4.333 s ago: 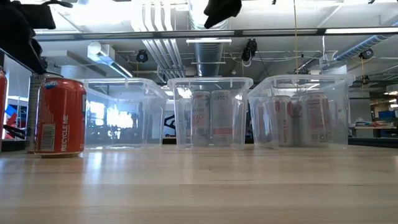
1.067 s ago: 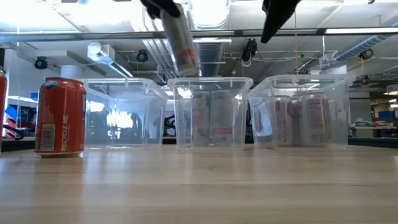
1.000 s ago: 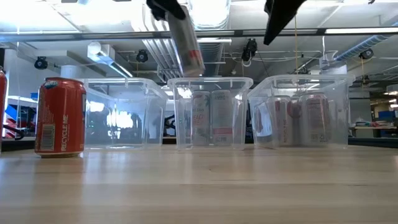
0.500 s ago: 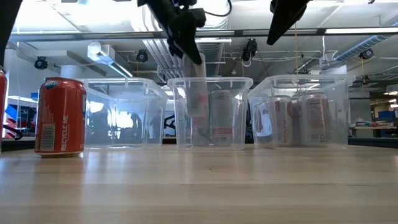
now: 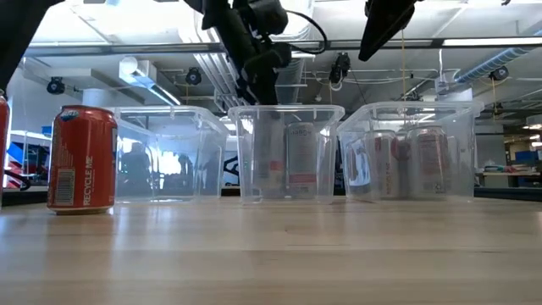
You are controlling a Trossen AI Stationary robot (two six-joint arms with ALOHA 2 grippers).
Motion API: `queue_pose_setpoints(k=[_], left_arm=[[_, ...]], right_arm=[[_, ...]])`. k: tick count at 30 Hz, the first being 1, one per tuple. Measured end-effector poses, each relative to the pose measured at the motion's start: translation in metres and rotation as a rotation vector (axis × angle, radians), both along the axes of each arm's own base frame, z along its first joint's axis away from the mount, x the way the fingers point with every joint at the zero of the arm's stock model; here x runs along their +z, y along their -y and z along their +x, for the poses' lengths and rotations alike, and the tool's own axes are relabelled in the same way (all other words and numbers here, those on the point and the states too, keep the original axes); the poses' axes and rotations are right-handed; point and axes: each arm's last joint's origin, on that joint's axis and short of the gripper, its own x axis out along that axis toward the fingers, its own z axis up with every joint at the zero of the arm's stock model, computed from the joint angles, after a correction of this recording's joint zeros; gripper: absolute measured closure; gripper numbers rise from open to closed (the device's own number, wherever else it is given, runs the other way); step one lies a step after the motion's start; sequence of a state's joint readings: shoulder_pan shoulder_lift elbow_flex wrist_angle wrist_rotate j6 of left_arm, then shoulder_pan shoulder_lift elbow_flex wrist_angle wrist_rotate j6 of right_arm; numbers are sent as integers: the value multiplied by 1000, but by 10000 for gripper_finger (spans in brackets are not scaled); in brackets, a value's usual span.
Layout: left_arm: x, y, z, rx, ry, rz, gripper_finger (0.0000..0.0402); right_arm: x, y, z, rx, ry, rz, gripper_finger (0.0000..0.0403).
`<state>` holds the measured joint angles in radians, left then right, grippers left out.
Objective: Sort soda cans
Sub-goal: Put the white-pink soda can into the middle transparent bin
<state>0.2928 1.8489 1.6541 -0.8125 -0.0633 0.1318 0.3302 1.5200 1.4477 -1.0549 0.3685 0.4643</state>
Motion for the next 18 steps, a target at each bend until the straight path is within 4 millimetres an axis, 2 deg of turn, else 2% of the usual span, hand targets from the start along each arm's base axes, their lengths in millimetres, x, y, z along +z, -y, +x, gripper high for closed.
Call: queue_pose_setpoints(k=[11,18], left_arm=[[-22,-6,10,79,-37,-23,160],[-29,-8,14,114,-38,-22,152]], right_arm=[[-6,0,0,9,-4,-4,176],[-15,-5,-1,29,-11,-7,159]])
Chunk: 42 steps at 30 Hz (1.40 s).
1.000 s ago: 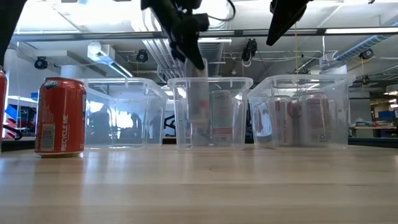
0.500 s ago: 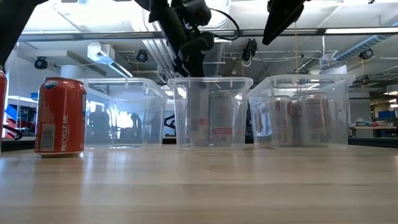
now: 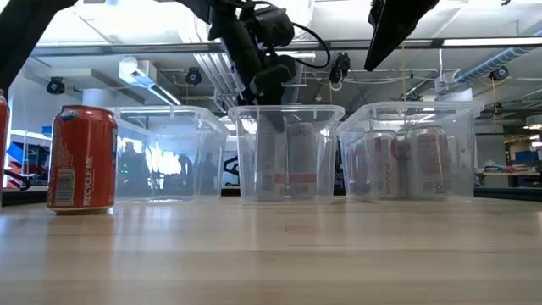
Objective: Sort soda cans
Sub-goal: Put the white-pink soda can into the middle transparent bin
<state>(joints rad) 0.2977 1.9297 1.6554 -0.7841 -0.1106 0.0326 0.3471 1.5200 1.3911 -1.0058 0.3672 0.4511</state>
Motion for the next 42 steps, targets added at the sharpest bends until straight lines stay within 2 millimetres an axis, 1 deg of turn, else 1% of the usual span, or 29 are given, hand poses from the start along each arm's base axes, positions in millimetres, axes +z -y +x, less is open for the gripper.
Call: queue_pose_setpoints(k=[6,11,14,17,20,24,27,30,33,37,40,42], left_arm=[[0,0,-1,3,-8,3,136],[-1,0,-3,2,-40,5,102],[4,0,-4,-7,-54,6,84],[16,1,-5,-18,-72,6,73],[32,1,-8,-21,-87,2,72],[59,5,-17,-24,-141,-16,71],[85,9,-26,-24,-148,-31,71],[113,22,-40,-55,-110,-84,71],[133,43,-57,-106,-113,-96,71],[147,74,-88,-152,-172,-118,71],[155,101,-114,-181,-146,-131,70],[160,120,-136,-183,-126,-164,70]], right_arm=[[-4,-4,-2,14,-12,-3,139],[-4,-7,-3,28,-12,-5,118],[-3,-10,-3,38,3,-1,105],[-3,-12,-3,48,14,2,92],[-2,-15,-2,55,25,7,80],[-2,-16,-3,57,29,8,66],[-2,-16,-2,56,31,10,59],[-2,-16,0,53,64,-7,59],[-5,-19,4,88,119,-42,64],[-15,-23,9,157,176,-69,74],[-24,-22,9,183,152,-99,81],[-30,-21,10,205,127,-125,83]])
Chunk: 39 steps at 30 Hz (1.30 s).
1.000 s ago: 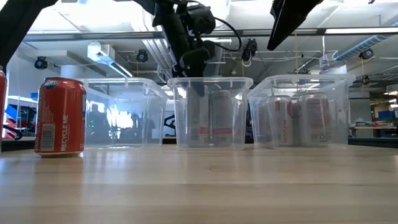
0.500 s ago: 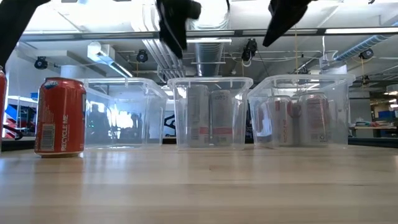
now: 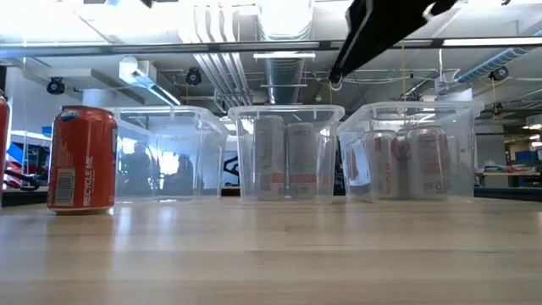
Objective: Sort soda cans
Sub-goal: Put the white-pink soda can into the middle transparent bin
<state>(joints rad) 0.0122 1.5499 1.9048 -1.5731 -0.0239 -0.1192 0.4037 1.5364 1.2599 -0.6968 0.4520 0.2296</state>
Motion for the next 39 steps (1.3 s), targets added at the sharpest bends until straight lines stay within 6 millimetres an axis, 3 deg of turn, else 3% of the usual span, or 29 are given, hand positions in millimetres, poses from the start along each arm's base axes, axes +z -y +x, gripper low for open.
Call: queue_pose_setpoints(k=[6,11,18,26,39], left_arm=[[-2,38,-68,56,45,-56,70],[-27,52,-112,89,27,-39,70],[-68,55,-152,70,-78,-94,70],[-100,45,-179,108,-132,-137,70],[-122,43,-184,69,-209,-130,46]], right_arm=[[-3,1,6,8,37,-132,68],[5,-1,13,16,115,-141,46],[12,-2,17,-15,172,-118,38],[14,-1,18,-92,210,-56,38],[14,4,19,-168,237,-27,38]])
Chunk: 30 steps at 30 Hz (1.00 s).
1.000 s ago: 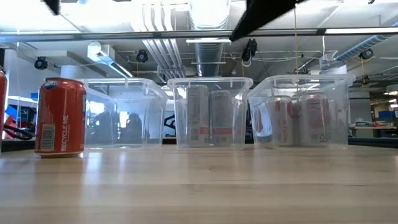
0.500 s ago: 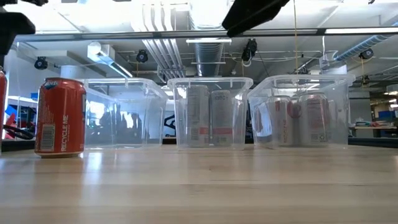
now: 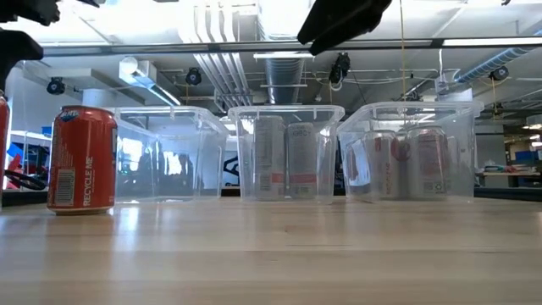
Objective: Sort soda cans
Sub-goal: Put the white-pink soda can into the middle transparent bin
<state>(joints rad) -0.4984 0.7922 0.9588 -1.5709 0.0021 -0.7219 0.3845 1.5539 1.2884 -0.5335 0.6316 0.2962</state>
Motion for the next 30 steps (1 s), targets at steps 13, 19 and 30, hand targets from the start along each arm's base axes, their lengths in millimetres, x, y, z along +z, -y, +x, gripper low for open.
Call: queue_pose_setpoints(k=[13,19,30], left_arm=[[-26,6,5,1,-136,-36,42],[-29,8,9,-2,-136,-18,57],[-32,10,13,29,-153,-25,152]], right_arm=[[0,3,1,-7,-3,-3,38],[0,4,1,-29,2,18,38],[-1,4,1,-32,3,35,38]])
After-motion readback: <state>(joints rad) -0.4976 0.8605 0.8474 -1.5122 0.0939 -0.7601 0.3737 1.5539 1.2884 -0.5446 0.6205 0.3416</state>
